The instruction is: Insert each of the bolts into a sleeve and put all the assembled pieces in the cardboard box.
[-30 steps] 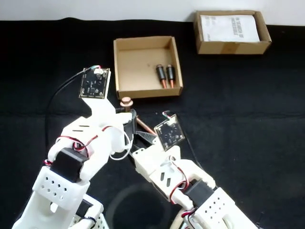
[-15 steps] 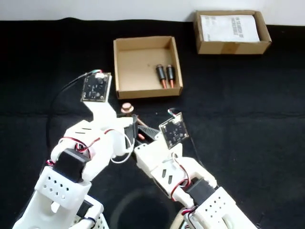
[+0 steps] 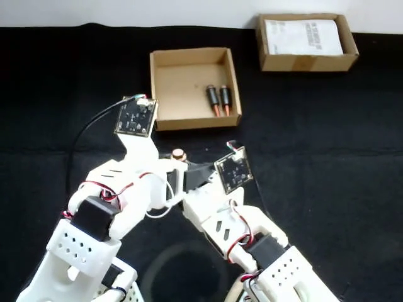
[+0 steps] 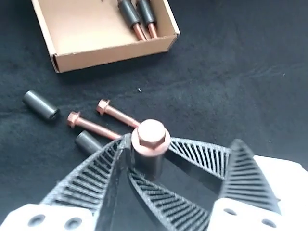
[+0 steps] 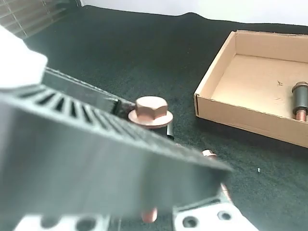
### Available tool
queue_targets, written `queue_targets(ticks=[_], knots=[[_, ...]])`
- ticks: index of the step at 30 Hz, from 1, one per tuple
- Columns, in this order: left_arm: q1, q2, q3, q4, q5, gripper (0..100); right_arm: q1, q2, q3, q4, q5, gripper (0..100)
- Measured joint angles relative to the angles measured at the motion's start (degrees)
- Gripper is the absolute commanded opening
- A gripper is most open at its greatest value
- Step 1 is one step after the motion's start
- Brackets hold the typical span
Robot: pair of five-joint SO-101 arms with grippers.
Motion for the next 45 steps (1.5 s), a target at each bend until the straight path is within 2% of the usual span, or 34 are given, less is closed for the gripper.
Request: queue_targets(ticks=[3, 7, 12, 15, 17, 20, 22, 23, 24, 29, 34, 40, 45], knots=[[0.0, 0.0, 0.0, 0.1, 0.0, 44, 1.0, 0.0, 0.0, 0.0, 0.0, 0.6], [-1.6, -1.3, -3.2, -0.6, -0.3, 45, 5.9, 0.0, 0.0, 0.0, 0.0, 0.6], [-10.3, -3.3, -6.3, -6.9, -0.3, 45, 11.3, 0.1, -2.7, 0.0, 0.0, 0.6], [-14.8, -3.7, -7.6, -7.9, -0.3, 45, 12.8, 0.9, -4.7, 0.1, 0.0, 0.6], [-17.1, -3.7, -7.6, -7.9, -0.3, 40, 14.4, 4.1, -7.3, 0.1, 0.0, 0.6], [-20.2, -4.0, -5.3, -6.6, -0.3, 22, 17.3, 12.8, -14.9, 0.3, 0.0, 0.6], [-21.7, -3.7, -2.0, -5.6, -0.3, 5, 19.1, 20.7, -22.4, 2.1, 0.0, 0.6], [-22.4, -3.7, 0.0, -5.5, -0.3, 0, 19.8, 25.3, -26.7, 3.7, 0.0, 0.6], [-23.3, -3.7, 2.2, -5.5, -0.3, 3, 20.0, 30.2, -31.6, 5.7, 0.0, 0.6], [-27.2, -3.6, 13.2, -6.0, -0.3, 1, 20.2, 56.7, -60.0, 20.9, 0.0, 0.6], [-29.2, -3.7, 25.0, -11.7, -0.3, 1, 20.2, 83.8, -90.9, 35.1, 1.6, 0.6], [-29.3, -3.7, 36.6, -18.9, -0.2, 1, 20.2, 113.0, -123.4, 44.3, 5.7, 0.6], [-29.4, -3.7, 40.4, -21.9, -0.1, 1, 20.2, 129.4, -143.7, 48.8, 5.9, 3.4]])
